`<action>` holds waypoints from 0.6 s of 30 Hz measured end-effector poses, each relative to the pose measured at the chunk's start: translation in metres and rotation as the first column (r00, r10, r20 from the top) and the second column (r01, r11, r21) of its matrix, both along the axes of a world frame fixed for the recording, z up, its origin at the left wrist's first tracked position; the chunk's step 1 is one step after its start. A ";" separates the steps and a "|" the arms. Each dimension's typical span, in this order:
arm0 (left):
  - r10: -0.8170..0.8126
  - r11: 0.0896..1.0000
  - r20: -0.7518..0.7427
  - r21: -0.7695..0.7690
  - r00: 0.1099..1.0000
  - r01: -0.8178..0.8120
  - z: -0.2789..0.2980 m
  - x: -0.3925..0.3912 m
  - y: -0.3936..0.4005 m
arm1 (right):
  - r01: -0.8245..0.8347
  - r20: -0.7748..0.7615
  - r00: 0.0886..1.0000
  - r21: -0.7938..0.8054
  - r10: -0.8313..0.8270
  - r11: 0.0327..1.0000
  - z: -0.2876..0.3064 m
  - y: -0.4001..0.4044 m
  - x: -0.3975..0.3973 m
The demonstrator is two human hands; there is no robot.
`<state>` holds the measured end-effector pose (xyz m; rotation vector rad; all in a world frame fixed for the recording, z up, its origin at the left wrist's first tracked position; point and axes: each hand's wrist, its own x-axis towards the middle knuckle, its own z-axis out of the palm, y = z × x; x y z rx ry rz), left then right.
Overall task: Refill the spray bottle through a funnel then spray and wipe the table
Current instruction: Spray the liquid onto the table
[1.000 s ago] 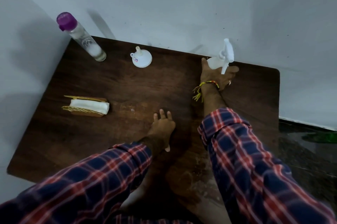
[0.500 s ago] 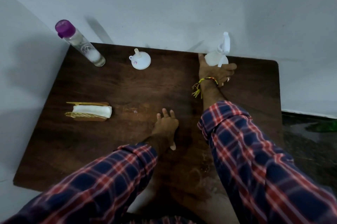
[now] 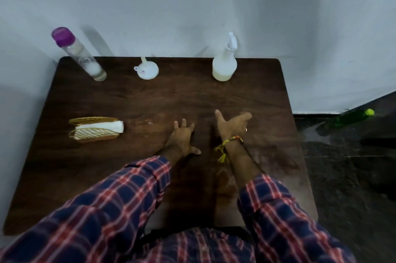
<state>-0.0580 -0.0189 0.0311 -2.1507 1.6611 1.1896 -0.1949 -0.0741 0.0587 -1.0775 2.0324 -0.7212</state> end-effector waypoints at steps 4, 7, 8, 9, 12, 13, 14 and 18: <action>0.105 0.955 -0.093 -0.269 0.990 -0.126 0.007 0.010 0.058 | -0.121 -0.064 0.990 0.012 0.122 0.993 -0.012 0.052 -0.007; 0.159 0.915 -0.109 -0.357 0.981 -0.188 0.010 0.031 0.104 | -0.233 -0.098 0.967 0.031 0.235 0.972 -0.010 0.082 0.001; 0.191 0.905 -0.107 -0.365 0.976 -0.217 0.010 0.041 0.118 | -0.274 -0.109 0.955 0.042 0.277 0.961 -0.009 0.092 0.005; 0.231 0.898 -0.094 -0.362 0.968 -0.249 0.010 0.053 0.132 | -0.317 -0.119 0.940 0.049 0.320 0.947 -0.007 0.102 0.010; 0.384 0.854 -0.044 -0.364 0.922 -0.373 0.004 0.092 0.164 | -0.420 -0.138 0.894 0.076 0.427 0.904 -0.001 0.124 0.027; 0.442 0.832 -0.026 -0.361 0.897 -0.420 0.002 0.104 0.173 | -0.450 -0.132 0.879 0.086 0.458 0.889 0.001 0.130 0.035; 0.491 0.813 -0.008 -0.356 0.871 -0.461 -0.001 0.117 0.182 | -0.482 -0.121 0.863 0.098 0.491 0.871 0.002 0.135 0.043; 0.570 0.804 0.076 -0.258 0.818 -0.536 -0.010 0.155 0.203 | -0.549 -0.120 0.825 0.064 0.553 0.833 0.004 0.145 0.074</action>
